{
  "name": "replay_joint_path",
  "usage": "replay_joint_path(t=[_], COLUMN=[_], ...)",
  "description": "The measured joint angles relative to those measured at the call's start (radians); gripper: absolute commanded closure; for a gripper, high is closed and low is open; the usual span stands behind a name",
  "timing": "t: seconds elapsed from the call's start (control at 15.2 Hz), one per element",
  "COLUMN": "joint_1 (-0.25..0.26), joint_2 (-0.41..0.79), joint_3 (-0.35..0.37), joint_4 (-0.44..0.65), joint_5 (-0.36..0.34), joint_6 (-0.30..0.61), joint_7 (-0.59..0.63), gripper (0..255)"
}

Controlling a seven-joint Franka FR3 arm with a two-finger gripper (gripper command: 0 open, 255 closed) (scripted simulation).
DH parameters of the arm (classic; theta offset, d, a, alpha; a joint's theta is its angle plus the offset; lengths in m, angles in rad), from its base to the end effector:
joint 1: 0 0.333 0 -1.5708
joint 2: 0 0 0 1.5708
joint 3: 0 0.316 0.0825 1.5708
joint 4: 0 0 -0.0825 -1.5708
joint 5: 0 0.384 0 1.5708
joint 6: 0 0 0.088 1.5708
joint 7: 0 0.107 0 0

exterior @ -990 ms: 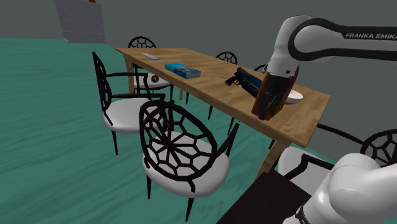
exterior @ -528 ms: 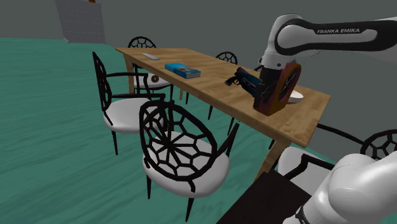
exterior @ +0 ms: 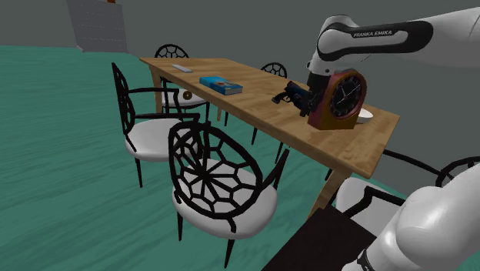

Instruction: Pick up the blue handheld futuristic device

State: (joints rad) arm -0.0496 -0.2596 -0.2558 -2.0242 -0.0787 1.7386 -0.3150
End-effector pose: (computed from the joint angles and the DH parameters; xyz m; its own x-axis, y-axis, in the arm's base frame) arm 0.4511 -0.1606 0.5528 0.9988 0.0333 -0.0358 0.0334 -0.9994 0.0011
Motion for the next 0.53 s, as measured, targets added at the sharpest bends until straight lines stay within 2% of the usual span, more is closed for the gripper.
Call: replay_joint_path(t=[0.4, 0.53], joint_1=[-0.025, -0.034], joint_2=[0.180, 0.254], joint_3=[-0.057, -0.070], joint_4=[0.200, 0.297], joint_5=[0.017, 0.034], joint_6=[0.028, 0.019], joint_7=[-0.112, -0.144], gripper=[0, 0])
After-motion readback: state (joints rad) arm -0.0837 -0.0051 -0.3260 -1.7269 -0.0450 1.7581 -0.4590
